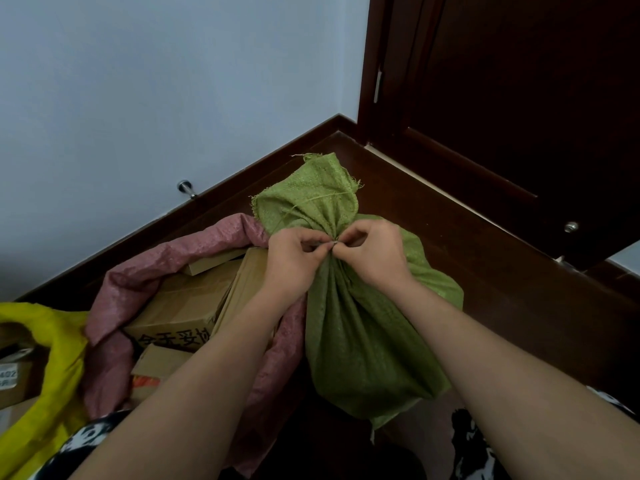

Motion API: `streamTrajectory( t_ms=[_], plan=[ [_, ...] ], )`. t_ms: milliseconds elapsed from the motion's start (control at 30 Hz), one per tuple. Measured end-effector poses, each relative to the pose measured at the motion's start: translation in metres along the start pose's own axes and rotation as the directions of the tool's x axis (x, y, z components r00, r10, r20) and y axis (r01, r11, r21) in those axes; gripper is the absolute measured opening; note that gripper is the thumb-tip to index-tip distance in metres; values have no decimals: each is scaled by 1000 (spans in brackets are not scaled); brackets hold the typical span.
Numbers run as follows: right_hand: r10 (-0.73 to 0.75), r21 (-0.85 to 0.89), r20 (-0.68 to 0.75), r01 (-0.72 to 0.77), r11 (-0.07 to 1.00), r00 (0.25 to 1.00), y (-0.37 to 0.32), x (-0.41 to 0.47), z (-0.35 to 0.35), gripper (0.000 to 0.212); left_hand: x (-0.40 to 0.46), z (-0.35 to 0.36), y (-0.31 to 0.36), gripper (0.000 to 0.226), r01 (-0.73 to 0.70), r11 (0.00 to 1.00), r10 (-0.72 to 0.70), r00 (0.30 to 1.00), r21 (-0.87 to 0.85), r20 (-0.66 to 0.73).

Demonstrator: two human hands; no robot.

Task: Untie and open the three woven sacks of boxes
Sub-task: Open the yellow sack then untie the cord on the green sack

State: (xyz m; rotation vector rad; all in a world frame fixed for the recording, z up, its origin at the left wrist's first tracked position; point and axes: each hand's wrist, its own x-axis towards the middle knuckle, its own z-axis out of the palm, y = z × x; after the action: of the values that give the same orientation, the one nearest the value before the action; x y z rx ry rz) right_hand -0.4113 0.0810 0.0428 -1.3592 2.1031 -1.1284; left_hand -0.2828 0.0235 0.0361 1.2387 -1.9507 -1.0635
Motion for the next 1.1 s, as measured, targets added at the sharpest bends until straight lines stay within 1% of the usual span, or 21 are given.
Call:
streamTrajectory(
  t_ms=[133,200,233,300,367,400,467,500,533,600,700,767,900,1000,1100],
  plan=[
    [74,69,-29,-72,995,997,2,2,1,10,0,1,0,6,70,991,-73,997,-117,-21],
    [73,70,-14,-72,995,997,2,3,0,8,1,2,0,5,90,986,-96,995,-143,-33],
    [43,45,9,-43,998,999,2,3,-1,6,1,3,0,5,96,985,-102,994,-144,-38],
    [-97,-84,74,103,991,993,-1,6,-3,5,0,2,0,5,94,987,-100,994,-130,-44],
    [-238,-246,151,270,931,959,-1,9,-4,9,0,2,-2,7,66,993,-71,996,-95,-53],
    [-278,-312,185,325,893,942,-2,10,-4,10,0,2,-3,7,49,997,-53,997,-61,-55],
    [-324,-409,215,386,827,921,-2,10,-2,12,1,0,-4,5,30,1000,-29,999,0,-46],
    [-337,-433,204,393,811,919,-3,8,-1,12,1,0,-5,5,32,999,-31,999,3,-36],
    [-342,-436,177,385,813,923,-3,7,1,12,2,-1,-6,4,41,999,-41,999,-13,-24],
    [-306,-372,107,324,870,946,-3,4,2,10,1,-1,-6,9,74,993,-74,997,-88,-2],
    [-186,-216,47,192,957,981,-4,3,4,7,1,-1,-7,16,116,976,-117,993,-183,3],
    [-107,-117,18,108,987,994,-4,4,5,5,2,-1,-8,12,121,972,-127,992,-200,-16],
    [34,30,-12,-33,999,999,-4,4,4,2,-1,-2,-4,5,147,955,-151,988,-257,2],
    [130,119,-11,-128,985,991,-4,4,4,2,-4,-2,1,7,224,906,-228,973,-360,31],
    [229,185,20,-228,956,973,-4,6,3,3,-4,0,1,8,243,893,-257,966,-379,16]
  ],
)
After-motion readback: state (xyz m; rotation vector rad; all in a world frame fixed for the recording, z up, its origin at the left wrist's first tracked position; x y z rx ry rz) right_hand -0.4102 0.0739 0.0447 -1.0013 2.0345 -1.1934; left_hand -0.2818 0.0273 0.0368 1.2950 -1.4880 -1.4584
